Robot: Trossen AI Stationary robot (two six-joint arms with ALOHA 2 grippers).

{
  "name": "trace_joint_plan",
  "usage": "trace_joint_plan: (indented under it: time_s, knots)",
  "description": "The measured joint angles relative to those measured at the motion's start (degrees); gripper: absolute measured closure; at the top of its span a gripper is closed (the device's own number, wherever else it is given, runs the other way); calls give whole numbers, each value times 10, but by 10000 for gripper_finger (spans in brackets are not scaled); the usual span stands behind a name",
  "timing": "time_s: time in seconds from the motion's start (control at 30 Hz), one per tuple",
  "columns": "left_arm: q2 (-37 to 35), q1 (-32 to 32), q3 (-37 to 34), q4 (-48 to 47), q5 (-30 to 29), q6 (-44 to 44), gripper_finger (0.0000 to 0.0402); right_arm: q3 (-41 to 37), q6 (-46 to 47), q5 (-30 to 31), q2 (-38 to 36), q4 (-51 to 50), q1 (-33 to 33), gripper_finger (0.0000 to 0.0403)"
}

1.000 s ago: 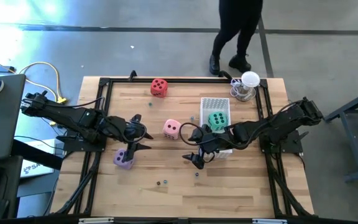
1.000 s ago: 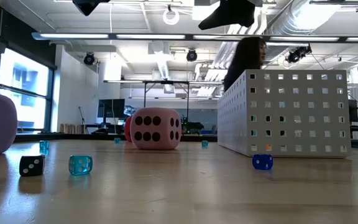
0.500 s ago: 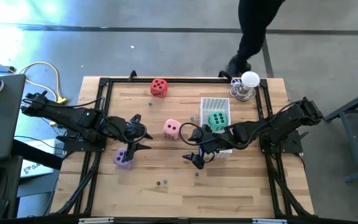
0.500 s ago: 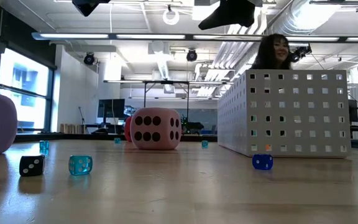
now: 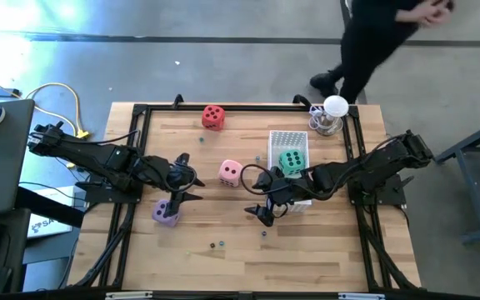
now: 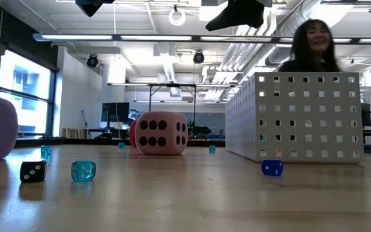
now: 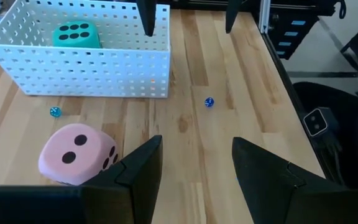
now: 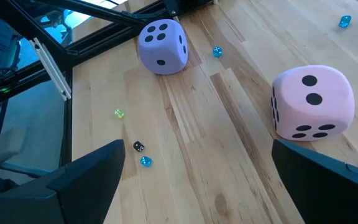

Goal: Pick & Place Dice
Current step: Put the light blue die into the white bin

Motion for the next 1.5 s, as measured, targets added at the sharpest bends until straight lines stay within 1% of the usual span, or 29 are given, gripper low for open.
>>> trace_joint_plan:
  time_s: [0.37,1.1,1.5]
  knots:
    - [0,0,0,6,1,41,214,0,0,0,0,0,0,4]
    - [0,0,0,21,0,31,214,0,0,0,0,0,0,4]
    - [0,0,0,10,0,32,214,0,0,0,0,0,0,4]
